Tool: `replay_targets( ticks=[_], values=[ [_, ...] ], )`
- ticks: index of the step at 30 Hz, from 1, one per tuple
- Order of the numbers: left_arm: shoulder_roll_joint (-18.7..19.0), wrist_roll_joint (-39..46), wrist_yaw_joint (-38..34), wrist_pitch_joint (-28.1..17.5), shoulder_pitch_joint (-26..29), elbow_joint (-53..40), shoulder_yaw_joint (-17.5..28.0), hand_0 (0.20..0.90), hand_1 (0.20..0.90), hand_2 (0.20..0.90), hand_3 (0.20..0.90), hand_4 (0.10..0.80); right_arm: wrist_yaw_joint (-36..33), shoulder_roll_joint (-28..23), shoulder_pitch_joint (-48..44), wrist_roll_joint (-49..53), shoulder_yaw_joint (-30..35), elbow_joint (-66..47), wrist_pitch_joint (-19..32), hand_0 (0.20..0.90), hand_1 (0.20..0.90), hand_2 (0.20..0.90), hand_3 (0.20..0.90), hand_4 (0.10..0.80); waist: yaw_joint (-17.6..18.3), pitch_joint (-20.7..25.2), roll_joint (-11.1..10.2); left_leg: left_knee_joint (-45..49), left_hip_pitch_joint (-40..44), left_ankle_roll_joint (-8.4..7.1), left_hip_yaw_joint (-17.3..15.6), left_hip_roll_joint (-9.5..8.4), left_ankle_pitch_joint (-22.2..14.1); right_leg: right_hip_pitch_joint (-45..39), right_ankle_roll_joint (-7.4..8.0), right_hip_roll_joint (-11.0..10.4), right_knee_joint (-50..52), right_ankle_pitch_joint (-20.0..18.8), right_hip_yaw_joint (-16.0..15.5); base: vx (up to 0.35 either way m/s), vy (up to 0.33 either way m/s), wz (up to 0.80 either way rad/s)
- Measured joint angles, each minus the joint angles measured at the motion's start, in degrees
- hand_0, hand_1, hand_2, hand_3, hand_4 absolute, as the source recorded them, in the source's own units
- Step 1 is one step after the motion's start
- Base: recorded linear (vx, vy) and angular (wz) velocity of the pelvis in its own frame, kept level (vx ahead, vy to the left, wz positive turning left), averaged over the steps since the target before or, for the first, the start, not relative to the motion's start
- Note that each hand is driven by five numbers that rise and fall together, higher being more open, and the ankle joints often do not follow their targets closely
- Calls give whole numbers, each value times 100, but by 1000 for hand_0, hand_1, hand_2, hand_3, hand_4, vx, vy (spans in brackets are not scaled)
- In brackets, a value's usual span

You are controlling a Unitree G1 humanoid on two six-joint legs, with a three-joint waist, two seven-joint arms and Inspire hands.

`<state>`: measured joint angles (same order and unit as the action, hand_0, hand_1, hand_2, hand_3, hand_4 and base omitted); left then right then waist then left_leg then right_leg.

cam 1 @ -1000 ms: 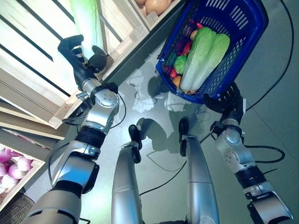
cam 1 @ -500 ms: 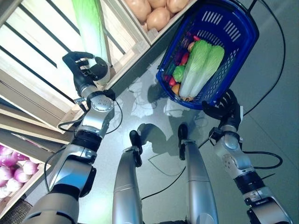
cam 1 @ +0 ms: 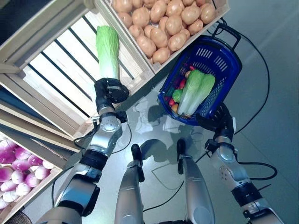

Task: Put vegetables into the basket

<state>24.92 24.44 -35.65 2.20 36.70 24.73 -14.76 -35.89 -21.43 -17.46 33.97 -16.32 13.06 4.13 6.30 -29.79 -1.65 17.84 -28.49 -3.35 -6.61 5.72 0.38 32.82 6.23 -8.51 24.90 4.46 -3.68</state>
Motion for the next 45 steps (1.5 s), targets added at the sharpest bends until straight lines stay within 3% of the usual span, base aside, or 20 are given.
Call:
replay_targets(
  ticks=[15, 16, 17, 45],
  values=[
    [52, -188, 115, 4, 16, -299, 39, 300, 300, 300, 300, 400, 107, -93, -142, 1, 56, 0, 0, 900, 900, 900, 900, 800, -135, -3, 7, -253, -171, -17, 5, 11, 118, 193, -14, 36, -180, -50, -35, -14, -5, 0],
    [52, -188, 114, 7, 30, -318, 37, 848, 848, 848, 848, 765, 107, -93, -186, 1, 56, 0, 0, 900, 900, 900, 900, 800, -130, -3, 7, -249, -219, -17, 5, 11, 119, 239, -14, 36, -175, -51, -35, 0, 0, 0],
    [52, -188, 114, 9, 29, -328, 33, 900, 900, 900, 900, 800, 107, -93, -200, 1, 56, 0, 0, 900, 900, 900, 900, 800, -129, -3, 7, -248, -236, -17, 5, 11, 118, 259, -14, 36, -173, -50, -34, 0, 0, 0],
    [-25, -213, -1652, 75, 492, -334, -49, 900, 900, 900, 900, 800, 86, -105, -379, 27, 33, 6, -2, 900, 900, 900, 900, 800, -21, -6, -34, 418, -1322, -6, 144, 38, 71, 1329, -118, 26, 522, 25, -17, 1, -14, 1]
  ],
)
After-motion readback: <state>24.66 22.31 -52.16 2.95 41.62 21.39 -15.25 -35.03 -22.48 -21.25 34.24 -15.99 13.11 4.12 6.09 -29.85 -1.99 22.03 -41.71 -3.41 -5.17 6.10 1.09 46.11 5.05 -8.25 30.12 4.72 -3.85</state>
